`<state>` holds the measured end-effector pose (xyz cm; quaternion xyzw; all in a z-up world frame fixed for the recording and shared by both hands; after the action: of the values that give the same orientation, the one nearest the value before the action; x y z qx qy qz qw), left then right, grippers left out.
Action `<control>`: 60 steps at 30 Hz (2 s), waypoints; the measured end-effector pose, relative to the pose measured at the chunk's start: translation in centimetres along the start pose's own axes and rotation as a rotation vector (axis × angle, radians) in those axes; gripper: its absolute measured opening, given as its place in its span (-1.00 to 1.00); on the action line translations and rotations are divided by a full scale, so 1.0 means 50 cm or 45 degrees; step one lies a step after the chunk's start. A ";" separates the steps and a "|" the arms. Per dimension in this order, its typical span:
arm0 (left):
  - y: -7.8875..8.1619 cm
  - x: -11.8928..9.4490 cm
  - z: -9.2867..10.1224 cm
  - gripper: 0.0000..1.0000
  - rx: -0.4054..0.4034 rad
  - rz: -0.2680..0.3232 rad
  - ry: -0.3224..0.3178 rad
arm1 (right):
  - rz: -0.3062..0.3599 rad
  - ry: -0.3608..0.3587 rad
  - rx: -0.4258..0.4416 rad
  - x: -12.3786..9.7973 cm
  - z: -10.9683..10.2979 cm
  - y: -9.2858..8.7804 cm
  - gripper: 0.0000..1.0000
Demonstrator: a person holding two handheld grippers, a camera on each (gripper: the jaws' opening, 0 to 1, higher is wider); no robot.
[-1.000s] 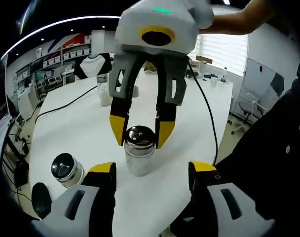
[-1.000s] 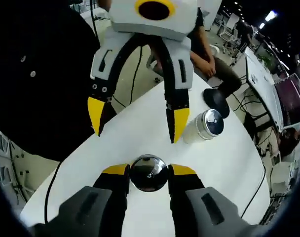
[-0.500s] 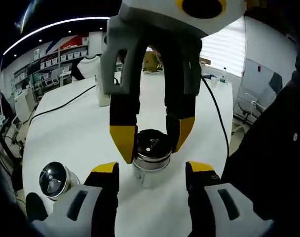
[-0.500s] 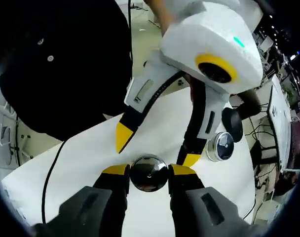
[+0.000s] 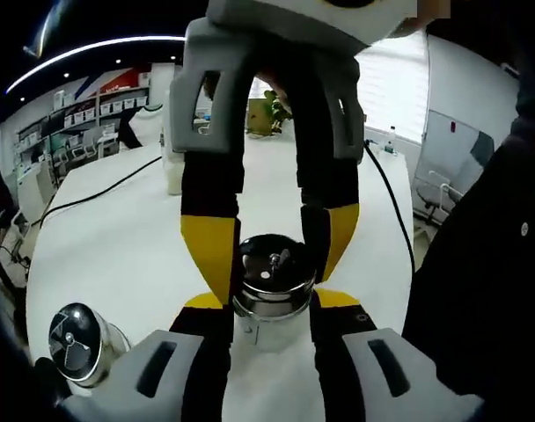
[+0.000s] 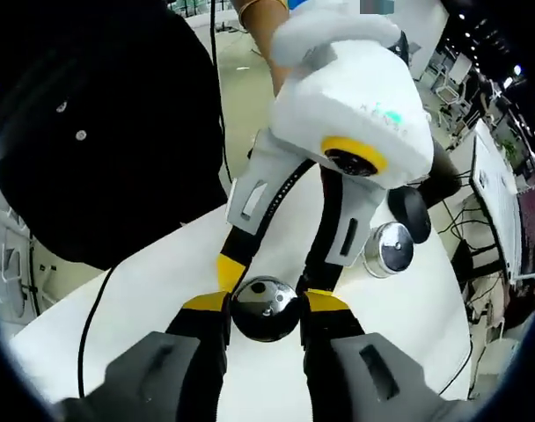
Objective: Rotate the seasoning bottle until the label or dispensing opening points toward the visible target arrow and the bottle remains upright within the marked orientation range
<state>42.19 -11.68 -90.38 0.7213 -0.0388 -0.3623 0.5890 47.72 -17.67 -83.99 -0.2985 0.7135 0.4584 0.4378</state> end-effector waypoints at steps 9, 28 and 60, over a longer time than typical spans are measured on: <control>-0.003 0.007 0.006 -0.29 -0.005 0.003 0.038 | 0.210 -0.034 0.272 0.000 -0.003 -0.023 -0.43; -0.001 0.017 0.049 -0.29 -0.202 -0.002 0.479 | 0.517 -0.303 1.098 0.004 -0.048 -0.054 -0.42; -0.024 0.008 0.048 -0.32 -0.065 -0.064 0.375 | 0.482 -0.391 1.158 0.012 -0.045 -0.023 -0.43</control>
<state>40.67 -13.46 -91.74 0.7522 0.0754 -0.2683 0.5971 47.61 -20.18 -84.52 0.1271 0.8097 0.2116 0.5325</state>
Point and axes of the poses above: the point that each gripper's makers call its tool centre point, and the gripper's own axes: x roughly forward along the fingers, z roughly to its right, y roughly out of its top, the point moved 9 cm from there along -x, roughly backward along the fingers, and after that the axes turned 15 degrees about y, right-handed, at the moved point
